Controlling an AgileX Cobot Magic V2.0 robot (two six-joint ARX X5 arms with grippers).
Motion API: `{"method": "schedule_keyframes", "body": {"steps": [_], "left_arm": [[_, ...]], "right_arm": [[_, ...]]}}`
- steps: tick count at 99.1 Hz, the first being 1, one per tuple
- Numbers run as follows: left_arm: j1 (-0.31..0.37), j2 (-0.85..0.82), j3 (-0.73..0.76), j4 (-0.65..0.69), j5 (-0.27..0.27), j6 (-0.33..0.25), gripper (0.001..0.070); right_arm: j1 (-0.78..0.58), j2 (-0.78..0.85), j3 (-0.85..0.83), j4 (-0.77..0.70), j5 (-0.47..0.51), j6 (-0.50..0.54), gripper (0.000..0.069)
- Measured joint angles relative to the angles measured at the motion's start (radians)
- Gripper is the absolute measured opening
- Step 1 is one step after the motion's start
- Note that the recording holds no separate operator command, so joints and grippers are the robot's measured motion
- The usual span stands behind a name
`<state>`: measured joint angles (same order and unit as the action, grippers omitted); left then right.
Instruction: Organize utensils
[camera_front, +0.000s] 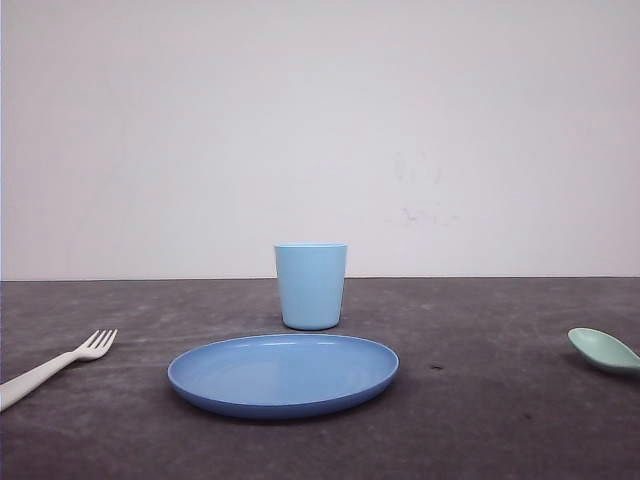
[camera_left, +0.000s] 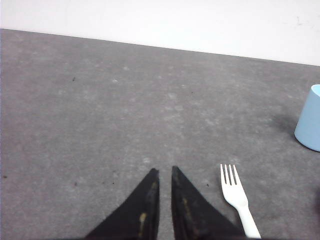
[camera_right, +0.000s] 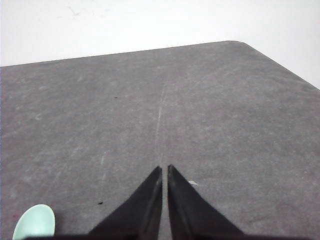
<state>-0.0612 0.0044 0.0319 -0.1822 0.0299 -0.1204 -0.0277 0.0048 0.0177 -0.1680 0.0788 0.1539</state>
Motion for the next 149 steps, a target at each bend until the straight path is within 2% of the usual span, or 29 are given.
{"method": "schedule_keyframes", "body": {"steps": [53,81,103,117,128,149], "left_arm": [[0.000,0.000,0.000,0.000,0.000,0.000,0.0018],[0.000,0.000,0.000,0.000,0.000,0.000,0.0018],[0.000,0.000,0.000,0.001,0.000,-0.002,0.0018],[0.000,0.000,0.001,0.047,0.000,-0.042,0.0018],[0.000,0.000,0.024,0.076,0.000,-0.091,0.0018],[0.000,0.051,0.232,0.064,0.000,-0.140,0.0018]], "right_arm": [[0.000,0.000,0.000,0.000,-0.002,0.000,0.0020],[0.000,0.000,0.000,-0.007,-0.156,0.012,0.0020],[0.001,0.000,0.000,-0.006,-0.166,0.013,0.0020],[0.001,0.000,0.000,0.040,-0.239,0.048,0.0014],[0.001,0.001,0.034,0.049,-0.252,0.117,0.0010],[0.001,0.033,0.258,-0.005,-0.286,0.205,0.0009]]}}
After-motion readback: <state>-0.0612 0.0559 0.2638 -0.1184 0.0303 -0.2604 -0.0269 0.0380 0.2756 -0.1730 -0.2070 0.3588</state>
